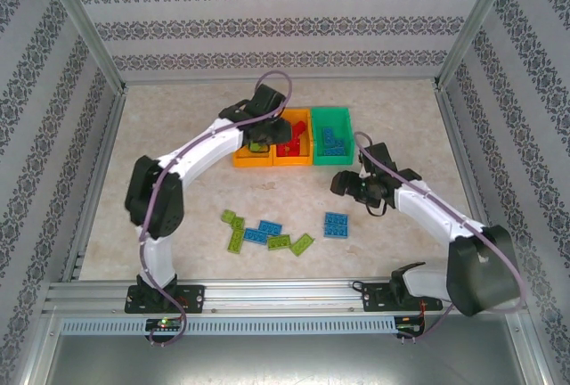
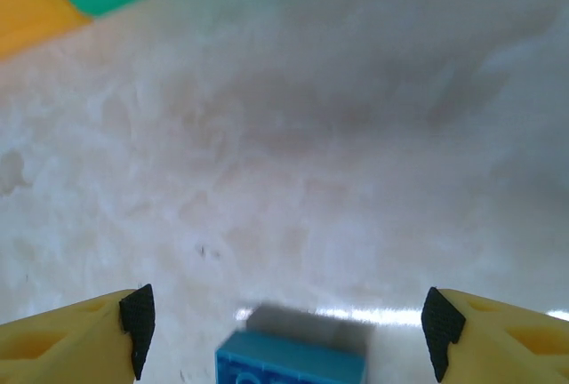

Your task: Sort the legos into containers by color

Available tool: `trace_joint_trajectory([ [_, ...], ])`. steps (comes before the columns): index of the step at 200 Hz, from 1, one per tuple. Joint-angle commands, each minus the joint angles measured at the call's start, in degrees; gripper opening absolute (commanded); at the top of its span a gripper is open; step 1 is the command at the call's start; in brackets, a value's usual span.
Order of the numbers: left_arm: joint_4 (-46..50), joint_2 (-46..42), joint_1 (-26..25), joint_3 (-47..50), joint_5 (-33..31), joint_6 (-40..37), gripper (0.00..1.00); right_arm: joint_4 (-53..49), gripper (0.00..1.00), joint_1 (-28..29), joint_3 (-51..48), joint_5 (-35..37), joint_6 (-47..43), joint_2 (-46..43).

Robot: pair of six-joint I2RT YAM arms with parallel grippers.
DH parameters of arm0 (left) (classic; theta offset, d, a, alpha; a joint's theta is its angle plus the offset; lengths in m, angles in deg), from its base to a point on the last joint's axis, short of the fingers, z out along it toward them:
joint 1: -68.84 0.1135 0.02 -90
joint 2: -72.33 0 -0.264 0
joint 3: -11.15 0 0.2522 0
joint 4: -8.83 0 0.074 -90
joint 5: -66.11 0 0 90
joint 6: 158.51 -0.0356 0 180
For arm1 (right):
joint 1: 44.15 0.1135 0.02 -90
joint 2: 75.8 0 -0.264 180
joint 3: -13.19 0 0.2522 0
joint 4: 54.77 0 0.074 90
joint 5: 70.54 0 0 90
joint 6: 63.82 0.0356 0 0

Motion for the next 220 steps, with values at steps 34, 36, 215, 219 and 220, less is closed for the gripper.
trace_joint_trajectory([
  [34, 9.0, 14.0, -0.27, -18.32, 0.14, -4.92, 0.25, -4.13, 0.9, 8.62, -2.46, 4.22, 8.18, -2.19],
  [36, 9.06, 14.22, -0.27, -18.51, 0.13, -4.87, 0.25, -4.13, 0.91, 9.0, -2.38, 4.44, 8.2, -2.01],
  [215, 2.98, -0.68, -0.8, -2.6, -2.45, -1.93, 0.68, -10.1, 0.64, 15.45, 4.35, 13.71, 6.68, 11.44],
  [219, 2.89, -1.29, -0.84, -1.9, -2.68, -1.93, 0.68, -10.17, 0.63, 15.31, 4.44, 13.79, 6.56, 11.29],
  [220, 2.87, -1.47, -0.82, -1.77, -2.7, -1.93, 0.68, -10.14, 0.63, 15.28, 4.44, 13.75, 6.54, 11.28],
])
